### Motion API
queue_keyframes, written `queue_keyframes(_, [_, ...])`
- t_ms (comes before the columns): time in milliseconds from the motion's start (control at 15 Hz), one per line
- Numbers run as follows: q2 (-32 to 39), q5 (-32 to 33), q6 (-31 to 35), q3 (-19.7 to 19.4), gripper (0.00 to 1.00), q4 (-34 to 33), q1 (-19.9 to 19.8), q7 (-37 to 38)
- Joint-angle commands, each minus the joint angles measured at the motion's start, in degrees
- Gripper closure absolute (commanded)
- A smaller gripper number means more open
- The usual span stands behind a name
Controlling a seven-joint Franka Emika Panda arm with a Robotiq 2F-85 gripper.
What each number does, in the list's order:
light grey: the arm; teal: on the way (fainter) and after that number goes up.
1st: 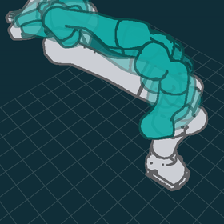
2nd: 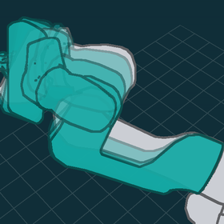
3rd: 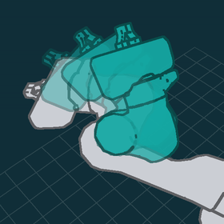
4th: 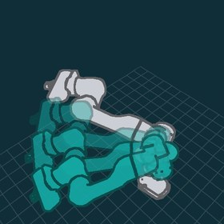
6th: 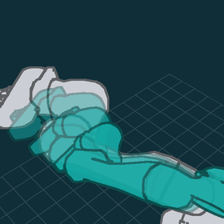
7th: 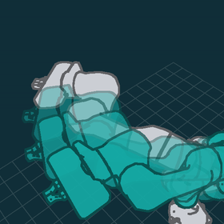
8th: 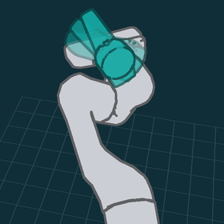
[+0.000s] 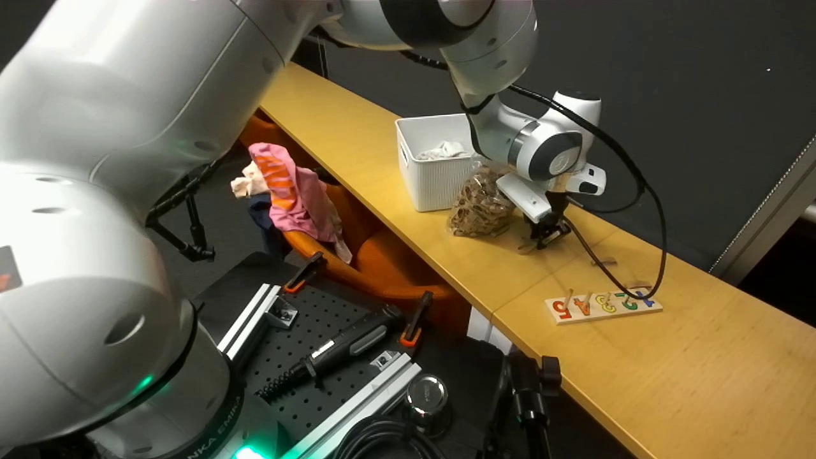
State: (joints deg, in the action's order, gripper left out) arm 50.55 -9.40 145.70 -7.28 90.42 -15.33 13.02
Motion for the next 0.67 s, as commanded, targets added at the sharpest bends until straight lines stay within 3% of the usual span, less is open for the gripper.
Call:
queue_keyframes(0, [1.42,-1.88,-2.14,1.14,1.0,-2.96,-1.22,-1.61])
queue_keyframes(600, [-2.9,-2.13,0.11,-0.46,0.99,2.0,-0.72,0.24])
